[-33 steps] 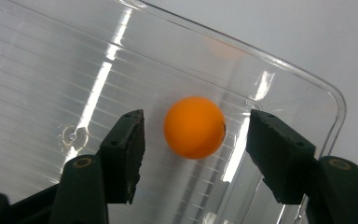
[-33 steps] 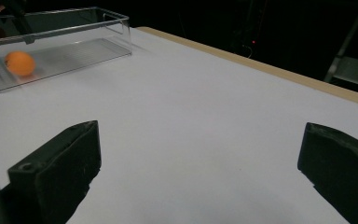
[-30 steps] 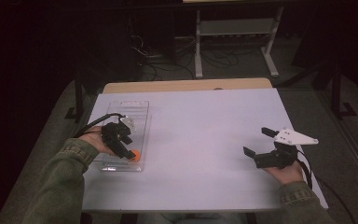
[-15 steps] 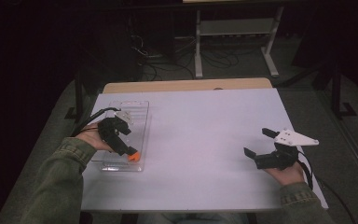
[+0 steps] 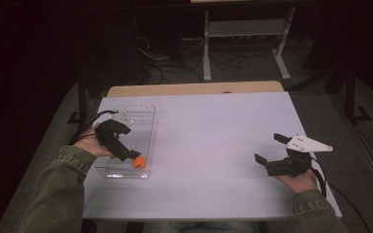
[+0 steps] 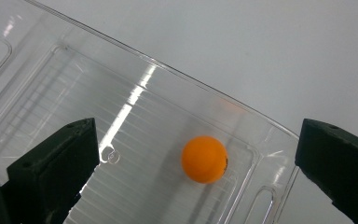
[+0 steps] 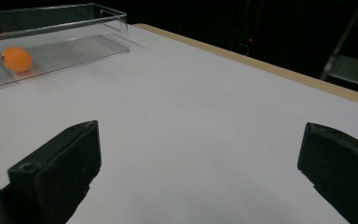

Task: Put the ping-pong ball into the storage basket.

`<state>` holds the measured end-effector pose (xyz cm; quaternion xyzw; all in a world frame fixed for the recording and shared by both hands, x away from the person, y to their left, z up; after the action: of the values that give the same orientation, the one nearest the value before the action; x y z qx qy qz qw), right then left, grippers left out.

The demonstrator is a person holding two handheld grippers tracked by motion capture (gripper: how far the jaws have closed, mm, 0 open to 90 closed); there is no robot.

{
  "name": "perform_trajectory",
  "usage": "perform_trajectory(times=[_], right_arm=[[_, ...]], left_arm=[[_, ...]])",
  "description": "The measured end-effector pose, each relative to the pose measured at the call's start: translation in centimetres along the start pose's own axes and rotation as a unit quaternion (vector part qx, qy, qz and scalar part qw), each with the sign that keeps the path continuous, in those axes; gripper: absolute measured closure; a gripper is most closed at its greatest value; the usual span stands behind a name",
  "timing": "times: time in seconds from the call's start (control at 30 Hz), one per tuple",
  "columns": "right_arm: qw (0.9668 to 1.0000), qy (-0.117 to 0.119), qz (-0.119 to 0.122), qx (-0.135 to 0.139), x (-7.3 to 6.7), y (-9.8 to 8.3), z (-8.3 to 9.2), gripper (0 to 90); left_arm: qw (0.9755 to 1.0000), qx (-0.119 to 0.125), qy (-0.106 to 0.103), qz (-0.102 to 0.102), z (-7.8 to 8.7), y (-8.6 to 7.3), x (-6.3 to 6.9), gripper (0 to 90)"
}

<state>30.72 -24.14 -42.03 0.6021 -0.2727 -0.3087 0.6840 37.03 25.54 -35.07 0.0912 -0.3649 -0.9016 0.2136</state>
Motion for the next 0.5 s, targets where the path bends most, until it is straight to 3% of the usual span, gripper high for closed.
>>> perform_trajectory(times=[0.5], right_arm=[[1.0, 0.001, 0.001, -0.001, 0.0, 0.0, 0.0, 0.0]], left_arm=[[0.9988, 0.037, 0.032, -0.001, 1.4, -1.2, 0.3, 0.0]])
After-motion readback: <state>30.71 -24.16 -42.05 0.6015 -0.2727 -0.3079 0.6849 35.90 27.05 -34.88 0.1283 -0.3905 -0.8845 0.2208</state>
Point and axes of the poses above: each handheld gripper's, and its own axes: z roughly backward along the jaws, y roughly out of its top, x roughly to its right, the point moved 2 cm from there along -z, roughly forward along the jaws, and after that the axes turned 13 degrees about x, right-handed, at the moved point
